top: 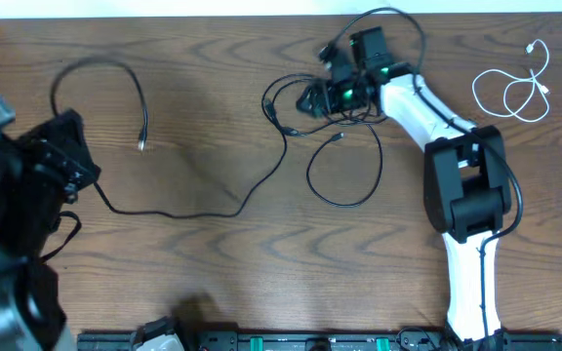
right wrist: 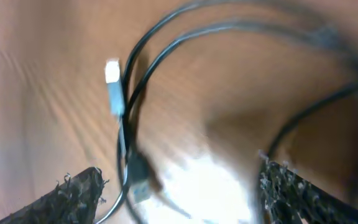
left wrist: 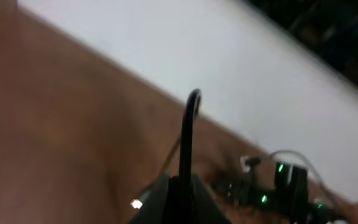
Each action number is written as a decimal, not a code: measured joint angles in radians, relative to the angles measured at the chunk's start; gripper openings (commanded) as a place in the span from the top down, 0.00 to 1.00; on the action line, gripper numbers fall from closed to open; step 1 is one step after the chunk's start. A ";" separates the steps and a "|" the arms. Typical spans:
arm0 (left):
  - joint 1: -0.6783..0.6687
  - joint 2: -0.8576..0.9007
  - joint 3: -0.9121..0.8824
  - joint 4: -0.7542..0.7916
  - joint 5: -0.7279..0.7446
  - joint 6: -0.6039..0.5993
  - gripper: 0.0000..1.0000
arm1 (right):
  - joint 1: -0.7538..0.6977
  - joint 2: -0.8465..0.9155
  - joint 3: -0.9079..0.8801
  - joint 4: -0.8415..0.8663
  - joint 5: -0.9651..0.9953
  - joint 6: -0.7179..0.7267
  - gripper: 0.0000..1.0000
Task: Untangle cables
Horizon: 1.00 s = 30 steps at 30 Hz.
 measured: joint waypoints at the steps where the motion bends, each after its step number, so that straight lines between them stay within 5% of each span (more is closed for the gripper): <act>1: 0.000 0.015 0.000 -0.022 0.000 0.011 0.93 | 0.014 0.000 0.000 -0.025 0.019 -0.028 0.20; 14: 0.000 0.127 0.000 -0.128 0.000 0.091 0.93 | 0.108 -0.008 0.004 -0.212 0.196 -0.298 0.25; 18: 0.000 0.127 0.000 -0.133 0.000 0.099 0.93 | 0.108 -0.010 0.003 -0.236 0.214 -0.323 0.40; 26: 0.000 0.127 0.000 -0.143 0.000 0.111 0.93 | 0.108 -0.011 -0.012 -0.240 0.228 -0.330 0.96; 30: 0.000 0.127 0.000 -0.144 0.000 0.114 0.93 | 0.108 -0.011 -0.013 -0.237 0.229 -0.304 0.99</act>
